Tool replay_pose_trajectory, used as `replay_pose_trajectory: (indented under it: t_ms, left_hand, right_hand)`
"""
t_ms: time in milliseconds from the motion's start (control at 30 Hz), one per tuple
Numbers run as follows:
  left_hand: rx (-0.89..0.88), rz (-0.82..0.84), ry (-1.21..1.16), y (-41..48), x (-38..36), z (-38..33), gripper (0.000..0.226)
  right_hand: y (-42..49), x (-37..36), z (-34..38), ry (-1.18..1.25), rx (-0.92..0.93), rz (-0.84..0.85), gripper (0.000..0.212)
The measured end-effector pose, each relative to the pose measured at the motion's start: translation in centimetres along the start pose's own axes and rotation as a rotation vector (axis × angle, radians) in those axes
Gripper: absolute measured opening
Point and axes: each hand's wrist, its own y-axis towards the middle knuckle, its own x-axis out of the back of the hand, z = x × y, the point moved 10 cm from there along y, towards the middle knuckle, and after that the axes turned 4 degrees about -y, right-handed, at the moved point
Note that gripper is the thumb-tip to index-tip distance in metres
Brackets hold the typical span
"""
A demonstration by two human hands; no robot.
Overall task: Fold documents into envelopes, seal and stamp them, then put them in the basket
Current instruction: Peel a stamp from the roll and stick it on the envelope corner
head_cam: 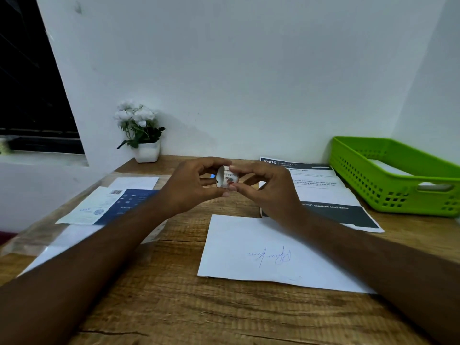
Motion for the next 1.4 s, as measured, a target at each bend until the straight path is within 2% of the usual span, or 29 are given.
replay_pose_trajectory:
  t_ms: [167, 467, 600, 833, 1033, 1100, 1267, 1400]
  left_hand:
    - [-0.052, 0.001, 0.044, -0.1, -0.1, -0.6, 0.061]
    - [-0.148, 0.013, 0.218, -0.2, -0.5, -2.2, 0.056]
    - [-0.116, -0.008, 0.237, 0.0, -0.1, -1.9, 0.049]
    - [-0.067, -0.014, 0.205, 0.1, 0.4, -0.9, 0.064]
    - [-0.03, -0.056, 0.237, 0.3, 1.5, 0.3, 0.056]
    - [0.002, -0.08, 0.268, 0.5, 2.2, 1.0, 0.048]
    - [0.05, -0.147, 0.405, 0.5, 4.2, 2.2, 0.046]
    - [0.058, -0.197, 0.449, 0.5, 5.5, 2.7, 0.043]
  right_hand:
    - [0.1, 0.4, 0.7, -0.037, 0.068, -0.036, 0.022]
    - [0.2, 0.5, -0.2, -0.007, 0.007, -0.045, 0.006]
    - [0.2, 0.4, -0.4, 0.091, -0.063, -0.046, 0.007]
    - [0.2, 0.5, -1.2, 0.225, -0.164, -0.068, 0.007]
    - [0.2, 0.8, -2.1, 0.335, -0.241, -0.111, 0.008]
    - [0.1, 1.0, -2.5, 0.333, -0.265, -0.124, 0.014]
    - [-0.2, 0.3, -3.8, 0.286, -0.349, -0.071, 0.023]
    - [-0.6, -0.2, -4.7, 0.234, -0.397, -0.047, 0.009]
